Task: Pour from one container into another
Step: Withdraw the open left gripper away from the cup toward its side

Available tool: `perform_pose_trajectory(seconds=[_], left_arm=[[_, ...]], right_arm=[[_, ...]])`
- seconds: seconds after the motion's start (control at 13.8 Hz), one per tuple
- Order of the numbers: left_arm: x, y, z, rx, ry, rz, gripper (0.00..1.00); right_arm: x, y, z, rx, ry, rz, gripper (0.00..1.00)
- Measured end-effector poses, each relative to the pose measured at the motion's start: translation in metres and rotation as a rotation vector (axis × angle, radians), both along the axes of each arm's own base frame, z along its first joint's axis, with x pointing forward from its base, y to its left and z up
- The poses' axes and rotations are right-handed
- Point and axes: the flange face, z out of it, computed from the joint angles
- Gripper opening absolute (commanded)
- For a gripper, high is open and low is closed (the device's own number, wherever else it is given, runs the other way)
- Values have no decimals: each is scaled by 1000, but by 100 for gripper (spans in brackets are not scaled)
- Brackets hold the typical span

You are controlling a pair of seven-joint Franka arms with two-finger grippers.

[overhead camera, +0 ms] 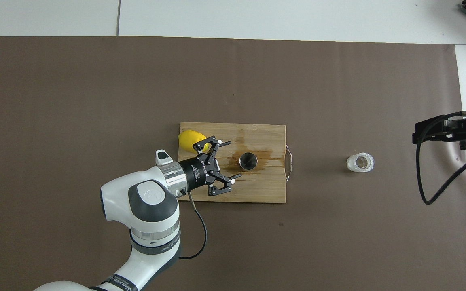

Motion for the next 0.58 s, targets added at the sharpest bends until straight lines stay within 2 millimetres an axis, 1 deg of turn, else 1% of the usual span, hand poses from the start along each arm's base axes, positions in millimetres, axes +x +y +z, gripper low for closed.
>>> perform_pose_trajectory(seconds=[0.36,0.58], left_arm=[[7,8,7,33,-19,-27,100],[20,20,13,60,2,-97,100]], right_arm=[[0,0,0,0,0,0,100],[0,0,0,0,0,0,100]])
